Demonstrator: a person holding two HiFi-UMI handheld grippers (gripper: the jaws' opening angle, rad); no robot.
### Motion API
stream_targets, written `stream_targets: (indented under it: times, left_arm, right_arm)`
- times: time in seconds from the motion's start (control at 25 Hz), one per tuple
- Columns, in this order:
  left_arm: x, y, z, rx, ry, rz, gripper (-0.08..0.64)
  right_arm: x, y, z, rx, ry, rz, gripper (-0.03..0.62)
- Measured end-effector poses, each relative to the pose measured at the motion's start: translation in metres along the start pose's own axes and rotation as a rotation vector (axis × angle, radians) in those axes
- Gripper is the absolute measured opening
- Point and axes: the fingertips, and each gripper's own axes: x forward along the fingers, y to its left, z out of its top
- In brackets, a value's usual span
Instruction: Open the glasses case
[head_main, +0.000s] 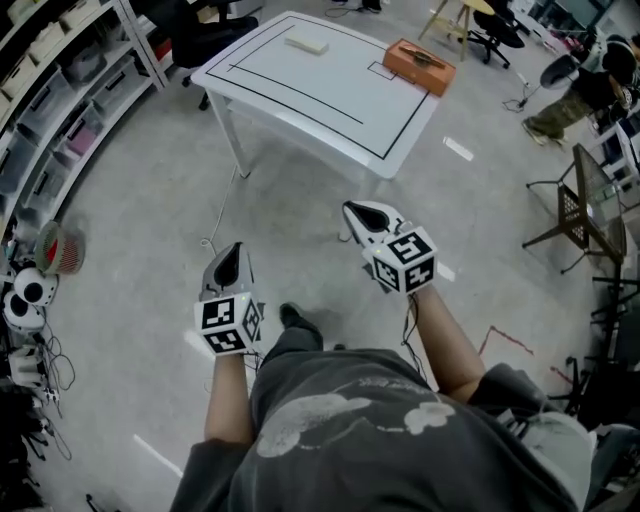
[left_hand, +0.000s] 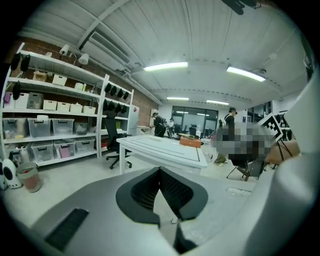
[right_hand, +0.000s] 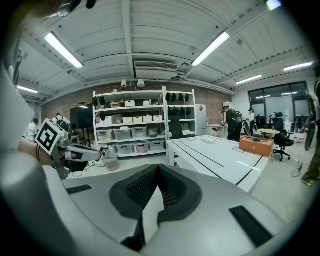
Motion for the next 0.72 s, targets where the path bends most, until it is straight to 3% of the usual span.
stream_targets:
  times: [0.36,0.72]
  left_arm:
    - [0.051,0.108,0.053,-0.010,-0.031,0.017,0.002]
    - [0.083,0.175,0.063,-0.044,-0.020,0.054,0.002]
  right_arm:
    - [0.110,-0.009,0.069,0.007,-0.037,-0.039,0.000]
    - [0.164,-0.030,0.072,0.053,-0.007,-0.076,0.000]
